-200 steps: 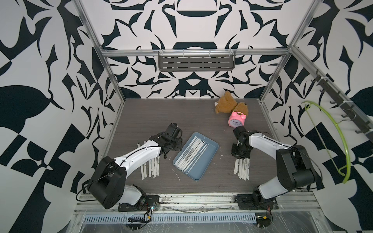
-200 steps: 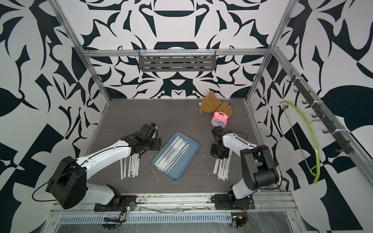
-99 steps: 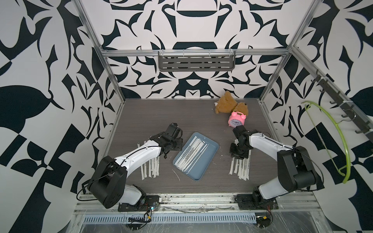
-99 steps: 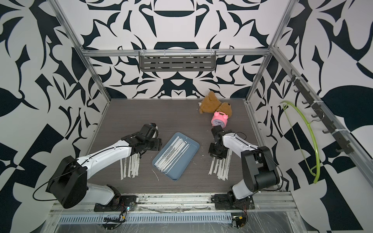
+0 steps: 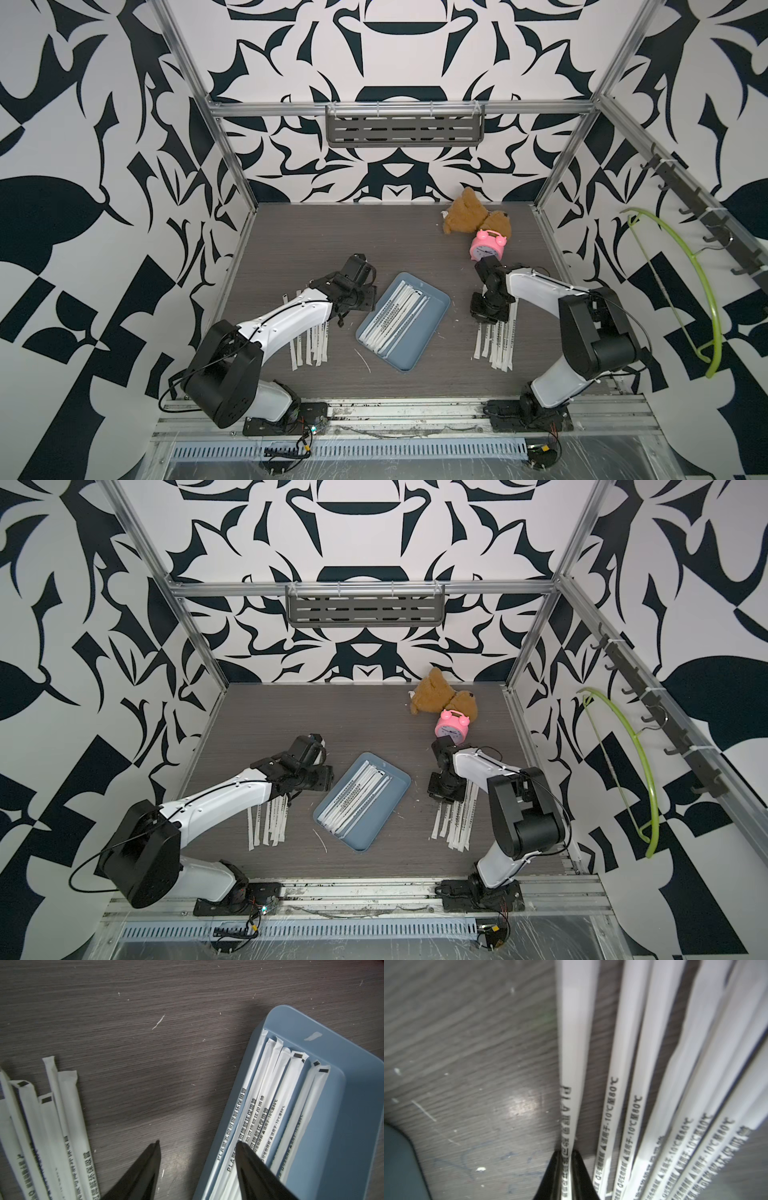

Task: Put the straws into the storage box
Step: Pick up the straw from the center of the board.

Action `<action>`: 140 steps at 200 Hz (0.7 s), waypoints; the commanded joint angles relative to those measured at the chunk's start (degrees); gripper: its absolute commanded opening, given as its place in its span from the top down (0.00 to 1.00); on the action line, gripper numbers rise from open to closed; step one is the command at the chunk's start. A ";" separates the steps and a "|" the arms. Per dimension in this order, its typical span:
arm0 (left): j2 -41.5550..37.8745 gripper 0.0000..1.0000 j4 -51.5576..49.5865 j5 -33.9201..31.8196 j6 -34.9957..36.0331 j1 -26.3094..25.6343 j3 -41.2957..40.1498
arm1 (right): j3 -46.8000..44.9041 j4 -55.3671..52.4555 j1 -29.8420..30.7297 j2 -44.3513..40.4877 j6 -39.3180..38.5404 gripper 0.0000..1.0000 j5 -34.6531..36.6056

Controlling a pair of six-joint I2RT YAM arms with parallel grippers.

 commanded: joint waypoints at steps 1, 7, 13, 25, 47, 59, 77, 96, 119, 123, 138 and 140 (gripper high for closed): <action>0.39 0.36 0.24 0.90 -0.54 0.26 -0.77 | -0.10 0.18 1.01 -2.32 1.17 0.89 -0.76; 0.26 0.36 0.08 0.91 -0.42 0.25 -0.82 | 0.26 -0.09 1.31 -2.76 1.28 0.89 -1.01; -0.02 0.36 -0.03 0.70 -0.40 0.23 -1.01 | 0.74 -0.50 1.71 -3.32 1.58 0.89 -1.06; -0.99 0.36 0.24 0.15 -0.28 0.26 -1.75 | 1.63 -1.24 2.42 -4.91 2.77 0.90 -1.06; -2.14 0.36 0.85 1.22 -0.81 1.50 -2.69 | 3.04 -2.98 4.26 -9.25 6.89 0.90 -0.97; -2.29 0.36 0.72 2.32 -1.47 2.85 -2.66 | 4.47 -4.20 6.81 -11.89 10.87 0.90 -0.60; -2.11 0.36 0.10 3.79 -2.49 4.88 -2.36 | 6.73 -4.00 14.45 -15.45 20.44 0.93 3.20; -1.84 0.37 -0.32 4.34 -2.86 6.15 -2.18 | 7.68 0.16 24.23 -17.46 32.94 0.96 11.69; -1.47 0.37 -0.79 4.43 -3.08 6.85 -2.51 | 7.77 6.59 32.96 -15.64 46.33 0.97 22.68; -1.55 0.37 -0.80 4.54 -3.19 6.85 -2.65 | 7.85 7.46 34.19 -14.97 48.34 0.98 24.21; -2.26 0.37 -0.37 5.01 -3.48 7.03 -3.51 | 8.39 10.42 38.04 -11.25 53.11 0.98 26.45; -2.35 0.37 -0.24 5.08 -3.48 7.07 -3.61 | 8.63 10.70 38.35 -10.64 53.40 0.99 26.40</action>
